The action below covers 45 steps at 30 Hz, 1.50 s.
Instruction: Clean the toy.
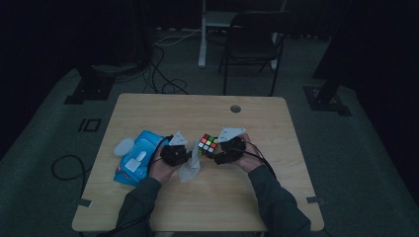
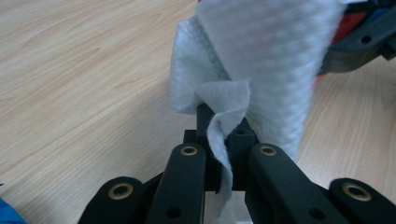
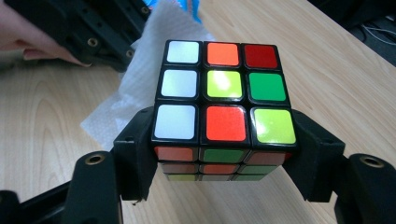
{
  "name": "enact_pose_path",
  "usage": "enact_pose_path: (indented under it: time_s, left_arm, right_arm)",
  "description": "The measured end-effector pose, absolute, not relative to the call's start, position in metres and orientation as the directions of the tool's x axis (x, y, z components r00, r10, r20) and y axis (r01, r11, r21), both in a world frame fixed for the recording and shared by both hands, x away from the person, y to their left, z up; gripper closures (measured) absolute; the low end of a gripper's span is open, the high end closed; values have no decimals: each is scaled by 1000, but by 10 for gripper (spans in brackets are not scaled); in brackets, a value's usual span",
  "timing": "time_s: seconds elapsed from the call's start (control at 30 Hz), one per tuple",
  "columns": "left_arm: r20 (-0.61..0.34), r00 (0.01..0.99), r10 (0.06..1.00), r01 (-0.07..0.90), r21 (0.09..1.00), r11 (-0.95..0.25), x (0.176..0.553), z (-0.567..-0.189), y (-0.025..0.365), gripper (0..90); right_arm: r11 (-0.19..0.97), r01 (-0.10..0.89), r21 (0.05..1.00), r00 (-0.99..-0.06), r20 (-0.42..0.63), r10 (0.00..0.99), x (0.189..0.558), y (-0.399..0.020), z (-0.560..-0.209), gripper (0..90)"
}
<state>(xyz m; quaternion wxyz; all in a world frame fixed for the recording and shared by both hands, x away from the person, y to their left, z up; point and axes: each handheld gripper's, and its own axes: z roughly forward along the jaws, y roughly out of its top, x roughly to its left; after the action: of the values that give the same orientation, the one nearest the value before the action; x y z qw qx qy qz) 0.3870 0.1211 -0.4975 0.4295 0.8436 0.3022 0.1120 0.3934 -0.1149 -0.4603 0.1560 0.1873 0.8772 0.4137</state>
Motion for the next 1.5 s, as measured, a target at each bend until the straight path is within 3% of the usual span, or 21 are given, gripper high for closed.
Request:
enact_pose_path:
  time_s: [0.57,1.0,1.33,1.5]
  left_arm:
    - [-28,783,621,388,802,-455,388,-495,108,882]
    - [-34,836,547,331,828,-453,379,-496,95,875]
    - [-49,768,638,386,831,-401,391,-497,106,874]
    - [-57,790,611,376,831,-409,389,-497,102,872]
  right_arm:
    - [487,292,823,-850,-10,527,399,-117,-454,343]
    - [436,325,839,-834,37,551,402,-119,-452,343]
    - [397,344,851,-841,92,533,402,-121,-452,343]
    - [388,351,852,-841,105,531,402,-119,-452,343]
